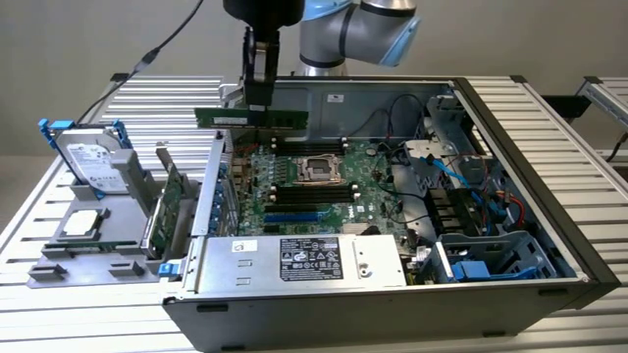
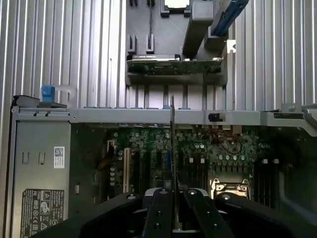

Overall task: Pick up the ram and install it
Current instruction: 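Pick up the ram and move it above insertion slot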

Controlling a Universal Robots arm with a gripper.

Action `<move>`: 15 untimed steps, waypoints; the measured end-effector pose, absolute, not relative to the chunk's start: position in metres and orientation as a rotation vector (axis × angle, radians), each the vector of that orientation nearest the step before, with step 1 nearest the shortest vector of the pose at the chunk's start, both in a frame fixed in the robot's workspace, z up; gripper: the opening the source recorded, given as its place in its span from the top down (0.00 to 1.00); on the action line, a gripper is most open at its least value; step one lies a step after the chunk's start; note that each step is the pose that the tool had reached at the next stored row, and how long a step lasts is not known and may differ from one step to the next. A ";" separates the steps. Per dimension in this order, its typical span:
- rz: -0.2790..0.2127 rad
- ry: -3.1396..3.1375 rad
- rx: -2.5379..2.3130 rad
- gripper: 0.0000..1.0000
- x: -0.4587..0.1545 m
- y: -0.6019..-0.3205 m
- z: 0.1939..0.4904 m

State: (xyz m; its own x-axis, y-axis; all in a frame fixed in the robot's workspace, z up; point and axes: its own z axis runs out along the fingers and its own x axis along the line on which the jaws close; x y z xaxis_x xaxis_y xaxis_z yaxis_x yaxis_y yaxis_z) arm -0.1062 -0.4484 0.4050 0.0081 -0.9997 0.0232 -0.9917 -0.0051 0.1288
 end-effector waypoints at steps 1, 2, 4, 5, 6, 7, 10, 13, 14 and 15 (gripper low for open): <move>-0.112 -2.137 2.151 0.86 -0.102 -0.447 0.405; -0.110 -2.138 2.152 0.86 -0.098 -0.445 0.404; -0.105 -2.141 2.155 0.86 -0.091 -0.441 0.403; -0.103 -2.142 2.156 0.86 -0.088 -0.439 0.402; -0.101 -2.143 2.157 0.86 -0.084 -0.438 0.401; -0.099 -2.144 2.158 0.86 -0.081 -0.436 0.401; -0.095 -2.146 2.159 0.86 -0.069 -0.432 0.398; -0.093 -2.147 2.160 0.86 -0.056 -0.428 0.394; -0.093 -2.147 2.160 0.86 -0.052 -0.426 0.393; -0.093 -2.147 2.161 0.86 -0.048 -0.425 0.392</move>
